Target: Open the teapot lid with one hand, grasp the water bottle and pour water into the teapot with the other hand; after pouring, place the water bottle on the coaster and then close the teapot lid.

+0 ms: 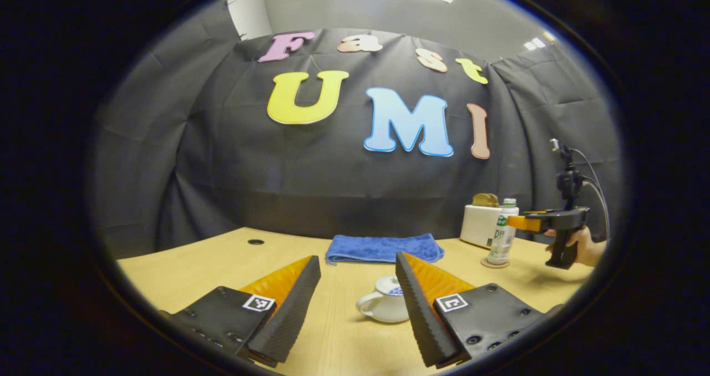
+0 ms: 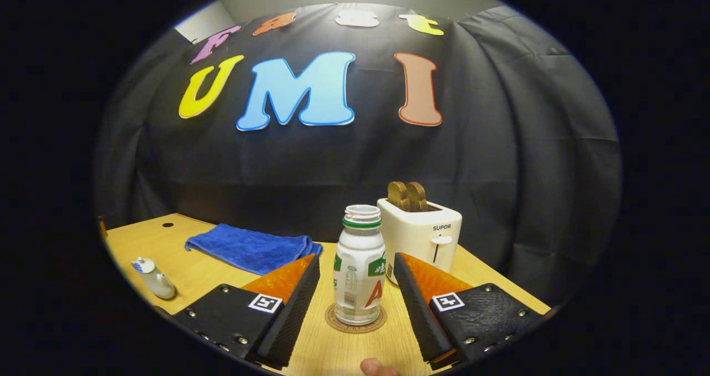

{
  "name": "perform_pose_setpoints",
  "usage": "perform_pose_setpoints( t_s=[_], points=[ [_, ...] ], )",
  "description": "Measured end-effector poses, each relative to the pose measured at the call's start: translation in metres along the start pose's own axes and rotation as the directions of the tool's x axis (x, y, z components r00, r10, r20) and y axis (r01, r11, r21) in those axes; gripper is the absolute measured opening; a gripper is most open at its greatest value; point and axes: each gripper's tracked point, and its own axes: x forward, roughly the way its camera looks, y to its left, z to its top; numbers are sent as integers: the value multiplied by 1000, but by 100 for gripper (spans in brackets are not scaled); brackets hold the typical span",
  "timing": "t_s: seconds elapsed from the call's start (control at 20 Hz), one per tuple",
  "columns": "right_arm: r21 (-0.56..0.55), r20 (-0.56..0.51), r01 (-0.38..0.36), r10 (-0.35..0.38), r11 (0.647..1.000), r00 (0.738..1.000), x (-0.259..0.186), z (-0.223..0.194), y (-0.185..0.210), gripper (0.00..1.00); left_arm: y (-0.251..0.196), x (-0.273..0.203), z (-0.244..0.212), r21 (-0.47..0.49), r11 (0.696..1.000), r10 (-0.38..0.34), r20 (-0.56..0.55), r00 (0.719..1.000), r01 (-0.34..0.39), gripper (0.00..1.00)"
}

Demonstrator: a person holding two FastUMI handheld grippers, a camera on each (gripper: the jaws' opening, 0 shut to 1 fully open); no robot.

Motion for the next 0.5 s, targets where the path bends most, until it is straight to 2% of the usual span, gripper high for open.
perform_pose_setpoints(
  t_s=[0.15, 0.2, 0.3, 0.35, 0.4, 0.5],
  points=[
    [11, -39, -27, 27, 1000, 999, -59, -3, 21, 83, -34, -14, 0, 17, 999, -42, -9, 999, 42, 90],
    [10, -48, -30, 30, 1000, 998, -78, -8, 31, 86, -48, -18, -4, 28, 998, -55, -16, 998, 55, 91],
    [36, -47, -48, 50, 998, 998, -114, -17, 57, 99, -77, -27, -12, 65, 996, -65, -30, 997, 67, 92],
    [69, -19, -69, 70, 995, 997, -128, -18, 73, 99, -87, -34, -17, 86, 995, -55, -37, 998, 58, 94],
    [81, 11, -69, 68, 994, 998, -143, -17, 83, 99, -96, -41, -19, 102, 993, -50, -36, 998, 54, 97],
    [45, 52, 7, -10, 999, 999, -158, -21, 83, 98, -106, -54, -15, 131, 991, -27, -11, 1000, 29, 99]
  ],
)
